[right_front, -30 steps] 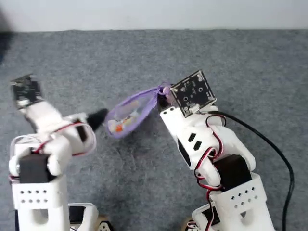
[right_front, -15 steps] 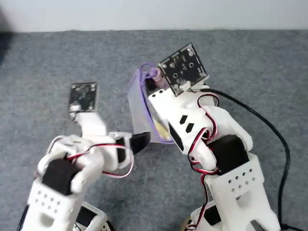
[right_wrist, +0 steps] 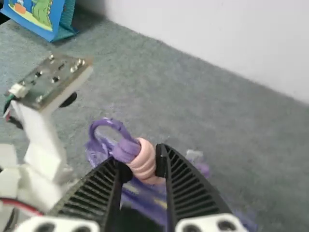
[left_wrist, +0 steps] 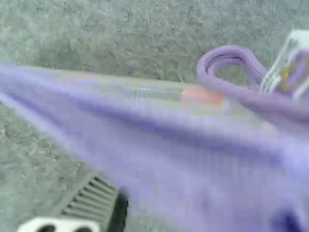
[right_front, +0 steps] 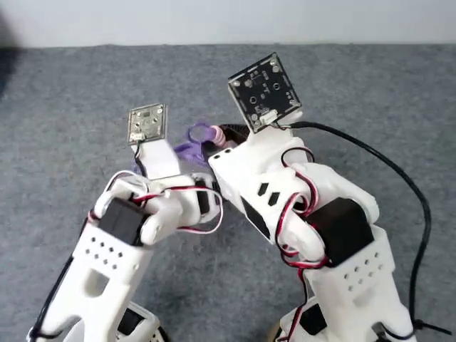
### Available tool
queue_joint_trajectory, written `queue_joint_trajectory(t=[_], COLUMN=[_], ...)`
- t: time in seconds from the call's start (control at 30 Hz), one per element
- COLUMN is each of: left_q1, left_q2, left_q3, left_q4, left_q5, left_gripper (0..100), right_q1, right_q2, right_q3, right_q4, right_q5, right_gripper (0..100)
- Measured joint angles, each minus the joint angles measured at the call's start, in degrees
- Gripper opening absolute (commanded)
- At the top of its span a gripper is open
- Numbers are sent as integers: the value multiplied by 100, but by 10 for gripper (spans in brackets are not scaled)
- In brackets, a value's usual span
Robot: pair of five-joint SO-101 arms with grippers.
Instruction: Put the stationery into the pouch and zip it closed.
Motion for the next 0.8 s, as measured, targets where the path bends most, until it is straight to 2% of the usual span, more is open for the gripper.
queue_joint_trajectory(t=[0.17,0.4,0.67,0.8], left_q1=[-413,-738,-765,-774], left_q2=[79,149,149,149], left_q3=[-141,-554,-79,0], left_q4=[0,-26,-79,176], left_q5=[167,220,220,149], left_gripper=[269,269,269,269], right_q1=[-18,-70,-88,-88], right_q2=[0,-9,-18,-18], right_q3=[-70,-79,-79,-70], right_q4=[132,211,404,413], right_q5=[-440,-545,-563,-563], right_gripper=[7,7,7,7])
